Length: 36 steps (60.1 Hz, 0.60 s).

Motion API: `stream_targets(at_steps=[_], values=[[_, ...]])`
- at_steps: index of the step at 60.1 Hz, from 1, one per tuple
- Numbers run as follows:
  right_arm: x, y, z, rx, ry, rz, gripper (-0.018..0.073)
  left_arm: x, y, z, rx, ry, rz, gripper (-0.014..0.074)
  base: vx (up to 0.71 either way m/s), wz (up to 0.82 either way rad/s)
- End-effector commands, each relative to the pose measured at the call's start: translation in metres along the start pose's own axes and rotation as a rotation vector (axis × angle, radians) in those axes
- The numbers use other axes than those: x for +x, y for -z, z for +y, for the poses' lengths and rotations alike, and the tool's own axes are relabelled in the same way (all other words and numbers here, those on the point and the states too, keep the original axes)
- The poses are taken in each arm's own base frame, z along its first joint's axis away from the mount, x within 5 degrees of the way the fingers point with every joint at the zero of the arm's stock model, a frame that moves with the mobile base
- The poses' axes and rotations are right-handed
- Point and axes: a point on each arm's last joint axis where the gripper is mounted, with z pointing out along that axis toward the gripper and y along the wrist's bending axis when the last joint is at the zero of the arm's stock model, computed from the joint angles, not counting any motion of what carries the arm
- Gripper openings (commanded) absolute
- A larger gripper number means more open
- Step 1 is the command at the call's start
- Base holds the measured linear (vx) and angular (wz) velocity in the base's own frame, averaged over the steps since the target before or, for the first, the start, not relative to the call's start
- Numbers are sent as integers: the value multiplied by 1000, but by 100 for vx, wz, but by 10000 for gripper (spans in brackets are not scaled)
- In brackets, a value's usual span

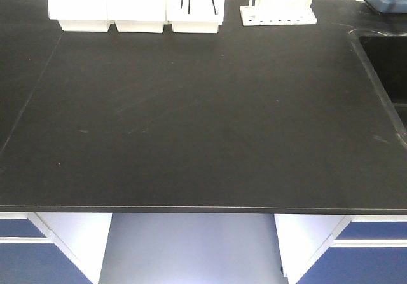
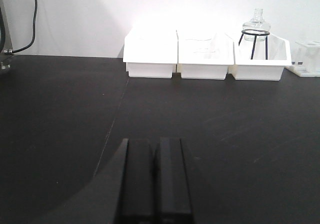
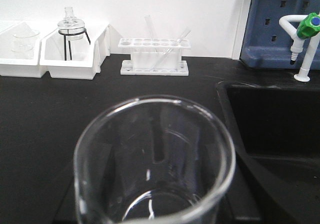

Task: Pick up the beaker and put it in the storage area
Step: 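Lift the beaker off the bench with the right gripper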

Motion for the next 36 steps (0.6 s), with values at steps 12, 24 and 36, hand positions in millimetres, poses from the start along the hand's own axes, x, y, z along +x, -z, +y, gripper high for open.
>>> stream_targets(at_steps=[12,24,36], values=[[-15,3,1,-14,8,-98,-3,-1,0,-2,29,11,-76,-8,0,0],[-15,3,1,-14,8,-98,-3,-1,0,-2,29,11,-76,-8,0,0],[-15,3,1,-14,8,-98,-3,-1,0,-2,29,11,-76,-8,0,0]])
